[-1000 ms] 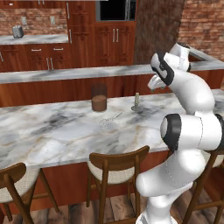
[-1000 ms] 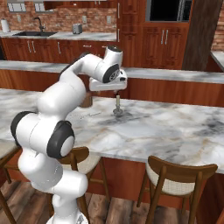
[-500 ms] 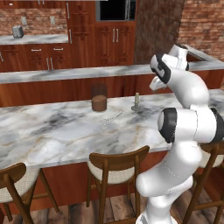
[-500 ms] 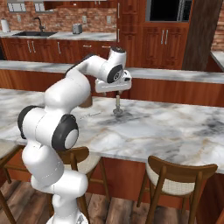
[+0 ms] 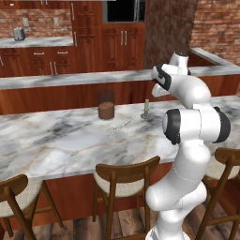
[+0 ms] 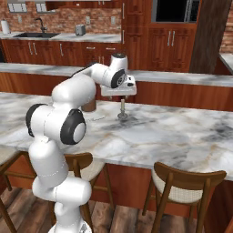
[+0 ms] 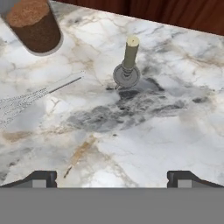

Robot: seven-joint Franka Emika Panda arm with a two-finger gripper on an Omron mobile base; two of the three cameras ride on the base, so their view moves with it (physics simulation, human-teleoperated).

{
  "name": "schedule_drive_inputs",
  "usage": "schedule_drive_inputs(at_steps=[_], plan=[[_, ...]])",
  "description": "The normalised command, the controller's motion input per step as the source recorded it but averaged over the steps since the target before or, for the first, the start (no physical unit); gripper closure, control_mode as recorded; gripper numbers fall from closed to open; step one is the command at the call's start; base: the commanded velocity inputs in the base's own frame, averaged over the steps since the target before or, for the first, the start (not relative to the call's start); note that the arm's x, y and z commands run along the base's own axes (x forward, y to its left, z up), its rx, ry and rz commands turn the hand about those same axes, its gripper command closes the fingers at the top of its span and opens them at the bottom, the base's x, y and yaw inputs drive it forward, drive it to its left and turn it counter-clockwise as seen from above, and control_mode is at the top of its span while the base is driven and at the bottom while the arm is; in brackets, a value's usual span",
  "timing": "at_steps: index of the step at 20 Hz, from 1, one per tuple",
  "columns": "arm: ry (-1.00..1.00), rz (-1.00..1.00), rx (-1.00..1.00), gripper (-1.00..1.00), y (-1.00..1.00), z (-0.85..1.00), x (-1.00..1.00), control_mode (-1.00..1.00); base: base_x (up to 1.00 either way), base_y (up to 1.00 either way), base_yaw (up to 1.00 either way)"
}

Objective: Pick the candle and jar from the dining table and place them in the open cabinet. Close the cabinet after placing the objects.

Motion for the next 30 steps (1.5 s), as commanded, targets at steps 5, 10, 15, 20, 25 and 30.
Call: schedule_drive_inputs(at_steps=[5, 10, 15, 20, 25, 30], plan=[[0.00, -0.05, 0.00, -1.00, 0.01, -0.01, 0.14, -1.00, 0.00, 0.00, 0.00], [-0.09, 0.00, 0.00, -1.00, 0.16, -0.32, 0.27, -1.00, 0.00, 0.00, 0.00], [-0.21, 0.00, 0.00, -1.00, 0.22, -0.48, 0.26, -1.00, 0.00, 0.00, 0.00], [-0.23, 0.00, 0.01, -1.00, 0.18, -0.39, 0.33, -1.00, 0.00, 0.00, 0.00], [-0.24, 0.00, 0.12, -1.00, -0.10, -0.08, 0.08, -1.00, 0.00, 0.00, 0.00], [-0.17, 0.00, 0.16, -1.00, -0.40, 0.01, 0.00, -1.00, 0.00, 0.00, 0.00]])
